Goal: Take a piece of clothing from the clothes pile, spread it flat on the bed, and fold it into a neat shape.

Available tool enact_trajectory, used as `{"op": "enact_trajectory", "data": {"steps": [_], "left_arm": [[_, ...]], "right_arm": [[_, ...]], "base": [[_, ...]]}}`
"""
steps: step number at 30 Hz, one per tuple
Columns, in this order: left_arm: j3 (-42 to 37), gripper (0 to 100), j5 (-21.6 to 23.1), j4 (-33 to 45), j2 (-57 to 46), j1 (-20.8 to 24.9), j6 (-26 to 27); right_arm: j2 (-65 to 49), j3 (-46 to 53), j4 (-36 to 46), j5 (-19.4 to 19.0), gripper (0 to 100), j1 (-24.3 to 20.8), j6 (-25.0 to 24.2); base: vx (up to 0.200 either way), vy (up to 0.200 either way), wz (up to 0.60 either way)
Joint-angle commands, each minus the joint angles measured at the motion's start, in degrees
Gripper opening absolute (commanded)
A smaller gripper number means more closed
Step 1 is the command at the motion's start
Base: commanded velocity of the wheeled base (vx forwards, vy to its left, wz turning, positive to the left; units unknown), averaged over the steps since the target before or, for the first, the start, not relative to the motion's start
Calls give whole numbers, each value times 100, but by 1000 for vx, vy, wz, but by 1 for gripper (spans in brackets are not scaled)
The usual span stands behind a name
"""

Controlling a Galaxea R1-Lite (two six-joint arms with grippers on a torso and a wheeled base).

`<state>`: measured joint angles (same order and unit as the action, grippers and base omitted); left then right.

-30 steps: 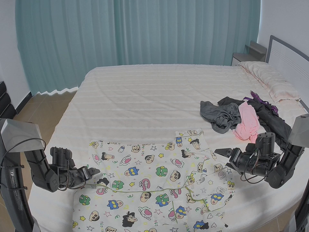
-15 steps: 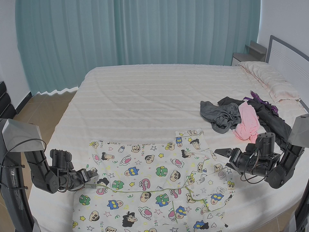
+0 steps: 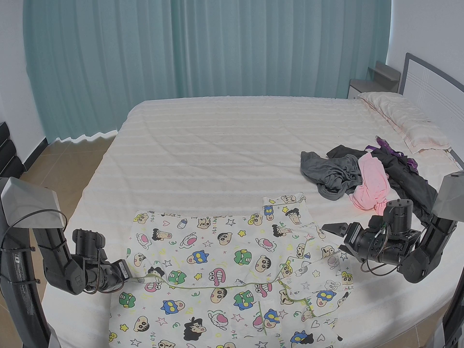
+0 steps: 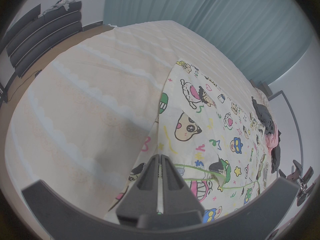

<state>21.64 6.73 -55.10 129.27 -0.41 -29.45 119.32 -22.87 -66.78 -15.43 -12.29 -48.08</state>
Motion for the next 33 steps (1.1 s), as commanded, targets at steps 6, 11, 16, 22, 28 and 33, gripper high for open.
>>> {"op": "enact_trajectory", "data": {"steps": [6, 11, 16, 22, 28, 33], "left_arm": [[-274, 0, -119, 8, -402, -240, 71], [-459, 0, -146, 8, -332, -354, 572], [-520, 0, -146, 26, -323, -372, 713], [-441, 0, -146, -9, -235, -372, 722], [-309, 100, -119, 35, -156, -451, 686], [-406, 100, 171, 17, -385, -662, 634]], "right_arm": [[-5, 11, -2, -4, 100, -10, -8], [-5, 19, -2, 5, 100, -28, -8], [-5, 19, -2, 5, 100, -37, 0], [-14, 37, -2, 5, 100, -46, 0], [-181, 195, -2, 32, 100, -46, 9], [-577, 608, 69, 32, 100, -46, 27]], "base": [[0, 0, 0], [0, 0, 0], [0, 0, 0], [0, 0, 0], [0, 0, 0], [0, 0, 0]]}}
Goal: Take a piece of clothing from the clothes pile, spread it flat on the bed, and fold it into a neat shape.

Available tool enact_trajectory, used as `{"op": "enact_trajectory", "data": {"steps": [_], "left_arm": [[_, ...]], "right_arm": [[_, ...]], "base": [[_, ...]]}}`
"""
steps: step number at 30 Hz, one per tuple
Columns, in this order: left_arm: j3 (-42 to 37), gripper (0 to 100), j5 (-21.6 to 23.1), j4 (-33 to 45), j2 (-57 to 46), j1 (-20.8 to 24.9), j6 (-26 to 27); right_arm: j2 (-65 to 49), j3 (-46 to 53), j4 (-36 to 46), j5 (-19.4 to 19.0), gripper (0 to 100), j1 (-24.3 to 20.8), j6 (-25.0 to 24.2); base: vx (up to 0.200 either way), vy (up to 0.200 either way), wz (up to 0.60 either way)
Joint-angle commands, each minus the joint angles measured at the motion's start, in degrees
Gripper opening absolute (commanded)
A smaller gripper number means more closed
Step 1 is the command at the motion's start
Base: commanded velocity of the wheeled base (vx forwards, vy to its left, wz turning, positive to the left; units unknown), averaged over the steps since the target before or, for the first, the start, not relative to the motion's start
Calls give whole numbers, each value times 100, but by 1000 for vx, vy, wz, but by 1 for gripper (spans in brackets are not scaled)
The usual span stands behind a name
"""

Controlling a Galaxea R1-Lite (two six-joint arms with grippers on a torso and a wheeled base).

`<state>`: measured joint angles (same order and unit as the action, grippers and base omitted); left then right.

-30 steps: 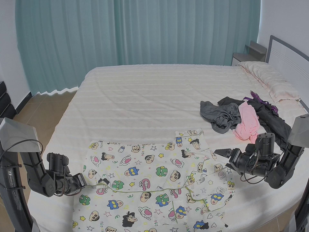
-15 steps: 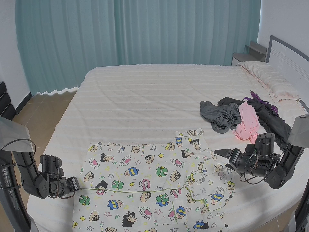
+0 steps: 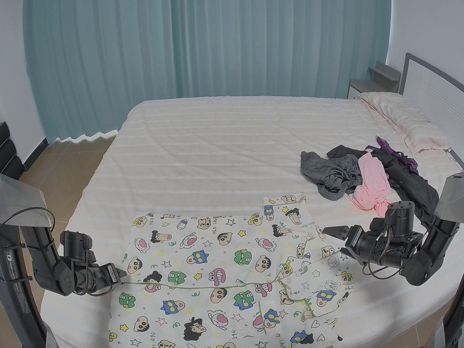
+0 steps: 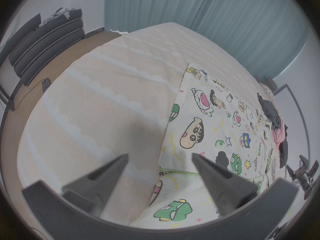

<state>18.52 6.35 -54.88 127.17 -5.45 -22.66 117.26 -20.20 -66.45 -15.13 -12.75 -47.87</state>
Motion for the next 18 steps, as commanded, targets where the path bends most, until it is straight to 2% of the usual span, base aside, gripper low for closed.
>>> {"op": "enact_trajectory", "data": {"steps": [1, 3, 5, 7, 11, 14, 18], "left_arm": [[-208, 100, 332, -5, -272, -158, -98], [-419, 100, 507, -23, -439, -149, -239], [-762, 100, 868, -23, -931, -123, -731], [-938, 100, 1017, -31, -1195, -123, -924], [-1333, 100, 1202, -40, -1327, -123, -915], [-1535, 100, 1448, -31, -1309, -105, -933], [-1579, 100, 1422, -14, -1265, 141, -942]], "right_arm": [[-423, 464, 1, 10, 100, 1, 15], [-520, 649, -26, 10, 100, 1, 24], [-722, 992, -35, 10, 100, 1, 32], [-775, 1088, -35, 10, 100, 1, 32], [-713, 1203, -35, 1, 100, 10, 32], [-599, 1194, -35, -25, 100, -61, 32], [-441, 1203, -43, -25, 100, -140, 24]], "base": [[0, 0, 0], [0, 0, 0], [0, 0, 0], [0, 0, 0], [0, 0, 0], [-200, 0, 0], [-200, 0, 0]]}}
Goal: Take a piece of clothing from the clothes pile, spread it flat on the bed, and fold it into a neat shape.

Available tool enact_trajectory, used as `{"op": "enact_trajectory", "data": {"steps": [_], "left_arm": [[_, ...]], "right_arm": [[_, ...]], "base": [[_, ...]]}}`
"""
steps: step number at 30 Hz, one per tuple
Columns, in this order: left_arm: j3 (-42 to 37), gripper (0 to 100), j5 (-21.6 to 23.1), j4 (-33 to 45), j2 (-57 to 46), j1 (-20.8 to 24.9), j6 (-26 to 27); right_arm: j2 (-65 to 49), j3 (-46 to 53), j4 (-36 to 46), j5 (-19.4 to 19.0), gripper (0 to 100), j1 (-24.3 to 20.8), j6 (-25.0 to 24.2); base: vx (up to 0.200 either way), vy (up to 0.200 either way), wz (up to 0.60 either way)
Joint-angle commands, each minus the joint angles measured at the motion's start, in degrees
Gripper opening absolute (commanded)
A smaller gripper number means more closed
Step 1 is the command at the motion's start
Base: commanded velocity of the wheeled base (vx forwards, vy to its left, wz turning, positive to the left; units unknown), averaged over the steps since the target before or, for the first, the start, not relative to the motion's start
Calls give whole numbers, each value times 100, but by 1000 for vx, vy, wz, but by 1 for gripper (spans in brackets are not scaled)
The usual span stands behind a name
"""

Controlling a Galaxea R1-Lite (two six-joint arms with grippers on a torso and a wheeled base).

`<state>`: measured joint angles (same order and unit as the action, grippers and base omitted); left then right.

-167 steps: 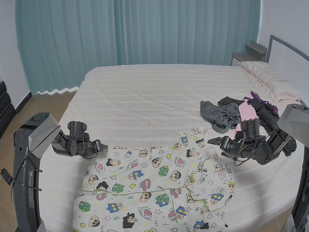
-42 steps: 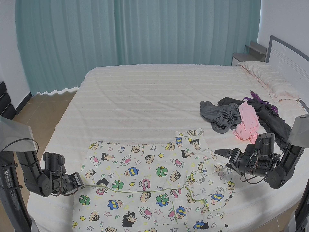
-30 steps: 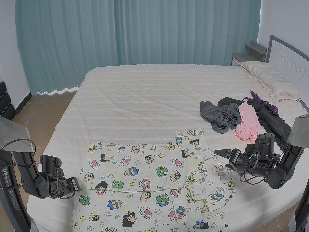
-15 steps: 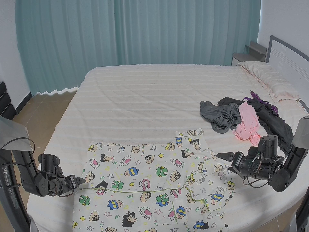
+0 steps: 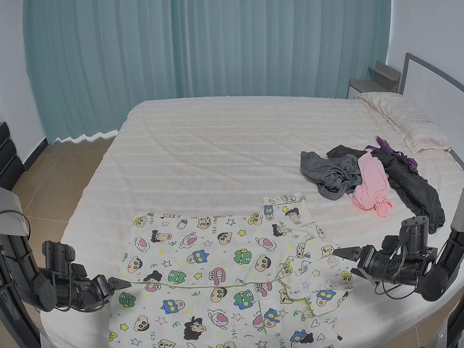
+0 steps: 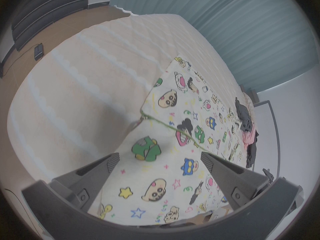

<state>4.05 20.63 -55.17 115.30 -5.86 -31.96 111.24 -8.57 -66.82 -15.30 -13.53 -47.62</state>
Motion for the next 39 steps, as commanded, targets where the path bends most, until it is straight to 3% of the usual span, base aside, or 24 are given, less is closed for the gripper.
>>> {"op": "enact_trajectory", "data": {"steps": [1, 14, 17, 24, 28, 31, 36, 39], "left_arm": [[-132, 100, -15, 16, -60, 191, -12], [-405, 100, -164, 24, 37, 296, -3], [-405, 100, -375, 68, 89, 534, -56], [-255, 100, -1799, -72, 555, 1483, -882], [-203, 100, -2238, -310, 828, 1922, -1260], [-97, 100, -2898, -705, 1302, 2309, -1567], [-18, 100, -3355, -1224, 1768, 2502, -1550], [-9, 100, -3372, -1382, 1838, 2502, -1550]], "right_arm": [[179, 40, -7, 1, 100, -62, -2], [240, 128, -253, 1, 100, -141, -28], [240, 180, -306, 9, 100, -176, -28], [284, 338, -596, 9, 100, -176, -46], [319, 400, -728, 9, 100, -176, -46], [337, 479, -833, 18, 100, -176, -46], [328, 505, -930, 18, 100, -176, -46], [337, 514, -965, 18, 100, -167, -46]], "base": [[-200, 0, 0], [-200, 0, 0], [0, 0, 0], [0, 0, 0], [0, 0, 0], [0, 0, 0], [0, 0, 0], [0, 0, 0]]}}
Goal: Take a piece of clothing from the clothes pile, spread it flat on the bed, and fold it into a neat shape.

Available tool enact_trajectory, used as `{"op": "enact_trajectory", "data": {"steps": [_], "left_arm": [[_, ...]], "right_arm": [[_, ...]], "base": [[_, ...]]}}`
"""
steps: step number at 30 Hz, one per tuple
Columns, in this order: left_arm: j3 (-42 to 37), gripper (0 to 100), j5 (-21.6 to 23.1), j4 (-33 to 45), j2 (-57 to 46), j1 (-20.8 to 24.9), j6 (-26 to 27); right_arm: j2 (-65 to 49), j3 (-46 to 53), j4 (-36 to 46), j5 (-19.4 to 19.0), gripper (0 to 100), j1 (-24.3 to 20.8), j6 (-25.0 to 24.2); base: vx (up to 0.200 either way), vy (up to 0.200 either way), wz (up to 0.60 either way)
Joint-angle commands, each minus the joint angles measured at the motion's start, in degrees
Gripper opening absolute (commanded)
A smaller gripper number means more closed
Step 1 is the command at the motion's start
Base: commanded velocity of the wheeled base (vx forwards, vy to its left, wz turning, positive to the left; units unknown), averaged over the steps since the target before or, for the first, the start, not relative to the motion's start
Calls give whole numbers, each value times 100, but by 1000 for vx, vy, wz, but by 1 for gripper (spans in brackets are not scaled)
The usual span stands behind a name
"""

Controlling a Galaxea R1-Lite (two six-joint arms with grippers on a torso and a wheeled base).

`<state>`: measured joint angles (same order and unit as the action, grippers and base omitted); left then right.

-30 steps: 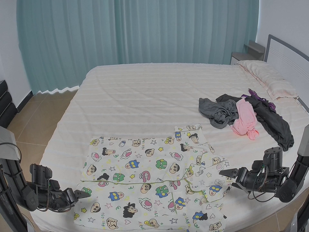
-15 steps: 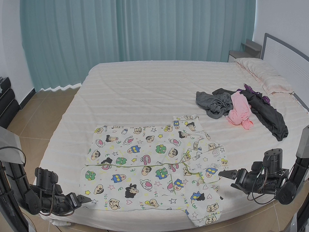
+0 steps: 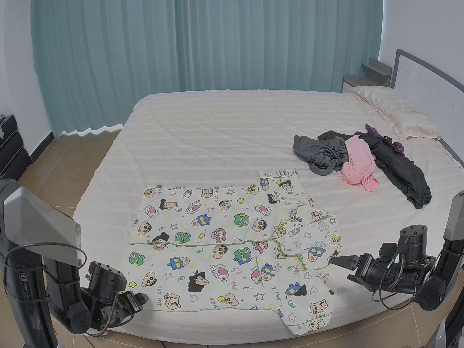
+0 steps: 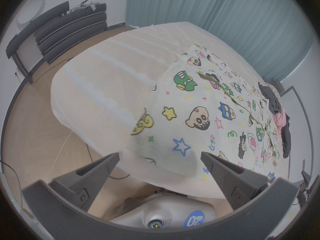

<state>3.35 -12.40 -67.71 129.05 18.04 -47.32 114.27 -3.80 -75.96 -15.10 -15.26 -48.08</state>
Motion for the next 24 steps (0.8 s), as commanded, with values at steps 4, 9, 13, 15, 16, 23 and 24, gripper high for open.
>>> {"op": "enact_trajectory", "data": {"steps": [4, 9, 13, 15, 16, 23, 24], "left_arm": [[210, 100, -166, -164, 525, 103, -22], [298, 100, -342, -181, 639, 103, -22], [579, 0, -492, -181, 762, 15, -14], [640, 0, -588, -181, 797, 15, -40], [658, 0, -623, -181, 806, 6, -49], [596, 0, -685, -181, 780, -38, -242], [579, 0, -685, -190, 780, -38, -242]], "right_arm": [[51, 46, -59, -1, 100, -3, 0], [51, 38, -59, -1, 100, -3, 9], [60, 46, -59, 7, 100, -3, 9], [60, 46, -59, 16, 100, -3, 9], [69, 55, -59, 16, 100, -3, 9], [121, 64, -59, 34, 100, -3, 27], [148, 64, -59, 43, 100, 6, 36]], "base": [[0, 0, 0], [0, 0, 0], [0, 0, 0], [0, 0, 0], [0, 0, 0], [0, 0, 0], [0, 0, 0]]}}
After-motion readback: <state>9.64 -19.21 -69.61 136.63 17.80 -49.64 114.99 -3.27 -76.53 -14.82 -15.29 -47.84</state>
